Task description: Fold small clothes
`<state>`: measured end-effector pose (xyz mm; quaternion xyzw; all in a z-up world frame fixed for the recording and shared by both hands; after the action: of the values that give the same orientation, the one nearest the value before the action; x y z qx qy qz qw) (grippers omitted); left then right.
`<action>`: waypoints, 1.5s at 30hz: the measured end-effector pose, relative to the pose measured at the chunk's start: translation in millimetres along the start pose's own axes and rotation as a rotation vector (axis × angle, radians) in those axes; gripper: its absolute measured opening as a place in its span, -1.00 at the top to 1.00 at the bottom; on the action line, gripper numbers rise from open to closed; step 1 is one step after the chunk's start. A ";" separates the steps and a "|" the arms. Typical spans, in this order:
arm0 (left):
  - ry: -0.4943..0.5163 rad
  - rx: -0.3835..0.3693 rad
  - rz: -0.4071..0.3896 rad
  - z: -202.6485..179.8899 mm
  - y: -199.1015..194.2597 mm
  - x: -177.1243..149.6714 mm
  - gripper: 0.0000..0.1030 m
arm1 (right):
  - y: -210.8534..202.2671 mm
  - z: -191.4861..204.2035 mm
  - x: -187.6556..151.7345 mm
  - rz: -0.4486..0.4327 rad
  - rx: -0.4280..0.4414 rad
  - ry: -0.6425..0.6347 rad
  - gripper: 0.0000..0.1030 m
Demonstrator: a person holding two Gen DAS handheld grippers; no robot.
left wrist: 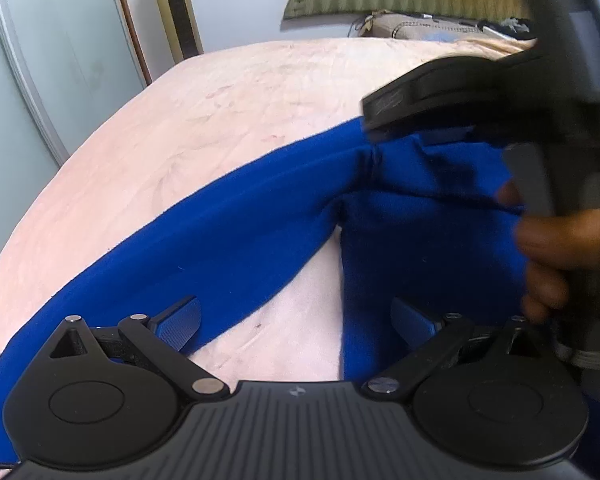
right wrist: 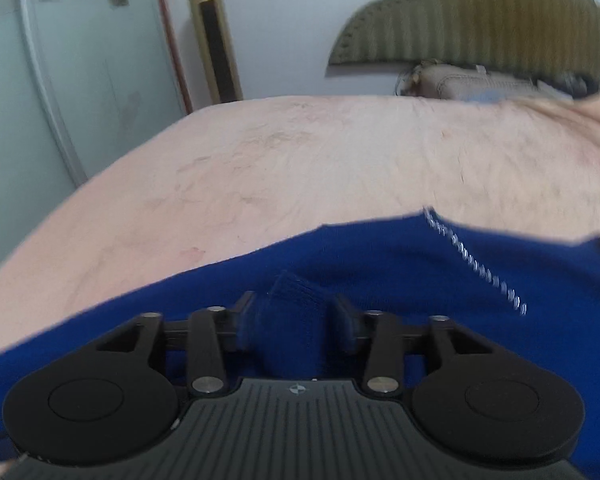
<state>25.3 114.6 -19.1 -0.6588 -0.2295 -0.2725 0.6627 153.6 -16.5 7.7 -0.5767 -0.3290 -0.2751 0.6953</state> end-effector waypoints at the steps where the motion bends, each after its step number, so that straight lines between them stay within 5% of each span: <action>1: -0.002 0.004 -0.001 1.3 -0.5 -0.4 -0.98 | -8.7 -2.6 1.1 -0.019 0.014 0.011 0.01; 5: -0.009 0.019 0.002 3.0 -0.3 -1.4 -0.98 | -29.6 -18.8 2.0 -0.027 0.009 0.070 -0.20; 10: -0.008 0.000 -0.029 1.7 -10.5 -2.3 -0.98 | -5.3 -28.0 -17.1 0.150 -0.007 0.083 -0.21; 14: -0.015 0.026 -0.057 8.1 -18.5 -5.0 -0.98 | -24.6 -23.0 -18.8 0.086 0.014 0.070 -0.24; 17: -0.068 0.045 -0.029 15.5 -17.2 -7.6 -0.98 | -23.5 -16.3 -23.4 0.102 -0.004 0.006 -0.47; 19: -0.101 0.054 -0.020 20.3 -21.5 -10.6 -0.98 | -20.4 -16.1 -29.0 0.155 -0.047 -0.012 -0.43; 22: -0.164 0.119 -0.027 34.2 -29.8 -18.2 -0.98 | -42.1 -13.4 -31.1 0.096 -0.015 -0.017 -0.44; 28: -0.559 0.196 -0.061 97.5 -56.6 -60.9 -0.97 | -74.0 -5.1 -44.5 0.028 0.041 -0.067 -0.59; 34: -0.998 0.076 -0.225 165.4 -78.4 -106.8 -0.96 | -100.1 -11.5 -50.9 0.002 0.103 -0.050 -0.59; 40: -1.213 0.010 -0.417 214.7 -83.7 -133.7 -0.97 | -120.7 -18.3 -50.1 -0.065 0.091 -0.052 -0.68; 45: -1.251 -0.042 -0.469 244.6 -77.7 -137.0 -0.97 | -123.0 -25.1 -52.1 -0.060 0.074 -0.033 -0.73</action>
<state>-115.0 368.0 -45.4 -0.6381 -0.7022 0.0197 0.3151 30.4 -63.6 40.7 -0.5449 -0.3677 -0.2739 0.7020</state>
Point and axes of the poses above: each gripper's, at about its wrist camera, not at the fingertips, and y roughly the way its jaws point, z to its left, x to its top, the point moved 1 cm from there along y, roughly the way its jaws point, and after that the axes turned 8 degrees about -x, right-handed, at the moved point
